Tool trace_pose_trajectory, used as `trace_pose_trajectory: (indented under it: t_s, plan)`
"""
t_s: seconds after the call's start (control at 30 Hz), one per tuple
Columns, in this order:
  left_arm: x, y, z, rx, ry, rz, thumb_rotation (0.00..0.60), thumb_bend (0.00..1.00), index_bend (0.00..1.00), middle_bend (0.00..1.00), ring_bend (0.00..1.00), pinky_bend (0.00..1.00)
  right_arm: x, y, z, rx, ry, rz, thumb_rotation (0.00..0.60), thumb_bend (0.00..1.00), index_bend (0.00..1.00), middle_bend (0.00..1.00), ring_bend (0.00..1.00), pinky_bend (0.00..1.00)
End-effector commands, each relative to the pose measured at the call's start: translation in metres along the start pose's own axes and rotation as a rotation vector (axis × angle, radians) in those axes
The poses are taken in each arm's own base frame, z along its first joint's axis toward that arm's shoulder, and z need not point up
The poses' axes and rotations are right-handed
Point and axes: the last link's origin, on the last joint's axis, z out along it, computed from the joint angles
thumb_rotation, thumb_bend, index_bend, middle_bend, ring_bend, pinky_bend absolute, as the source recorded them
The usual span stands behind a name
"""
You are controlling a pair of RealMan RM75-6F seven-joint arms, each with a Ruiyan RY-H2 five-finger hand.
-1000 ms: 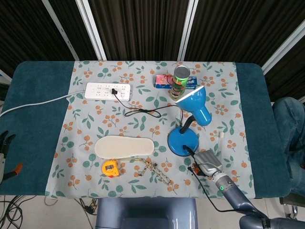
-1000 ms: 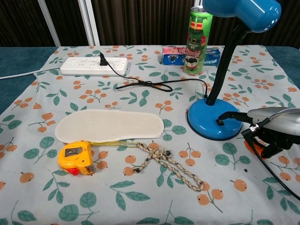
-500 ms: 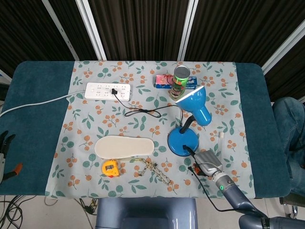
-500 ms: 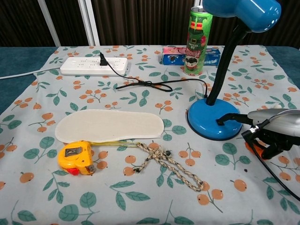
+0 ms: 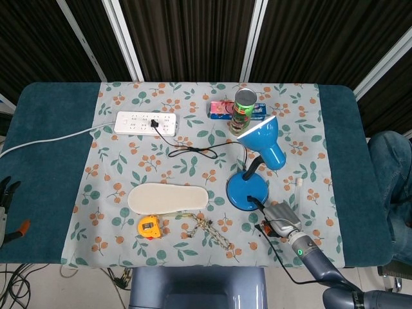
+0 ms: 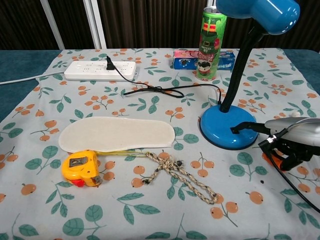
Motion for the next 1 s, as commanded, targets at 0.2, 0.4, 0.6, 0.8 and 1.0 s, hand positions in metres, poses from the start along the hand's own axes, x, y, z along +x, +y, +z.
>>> trace_pose_trajectory:
  t_s: [0.2, 0.4, 0.6, 0.8, 1.0]
  plan:
    - [0.000, 0.000, 0.000, 0.001, 0.001, 0.000, 0.600, 0.25, 0.10, 0.00, 0.00, 0.12, 0.000, -0.002, 0.001, 0.004, -0.012, -0.008, 0.600, 0.67, 0.02, 0.80, 0.86, 1.00]
    - [0.000, 0.000, 0.000, 0.000, 0.000, -0.001, 0.600, 0.25, 0.10, 0.00, 0.00, 0.12, -0.001, -0.002, 0.004, -0.001, -0.032, -0.022, 0.600, 0.67, 0.02, 0.80, 0.86, 1.00]
    - [0.000, 0.000, 0.000, 0.001, 0.000, -0.001, 0.600, 0.25, 0.10, 0.00, 0.00, 0.12, 0.003, -0.002, 0.007, -0.009, -0.051, -0.036, 0.600, 0.67, 0.02, 0.80, 0.86, 1.00]
    - [0.000, -0.001, 0.000, 0.002, -0.001, 0.000, 0.600, 0.25, 0.10, 0.00, 0.00, 0.12, 0.015, -0.003, 0.007, -0.013, -0.031, -0.029, 0.600, 0.67, 0.02, 0.80, 0.86, 1.00]
    - [0.000, -0.001, 0.000, 0.004, 0.000, -0.002, 0.600, 0.25, 0.10, 0.00, 0.00, 0.12, 0.036, -0.002, -0.004, -0.014, 0.076, 0.001, 0.600, 0.67, 0.02, 0.80, 0.86, 1.00]
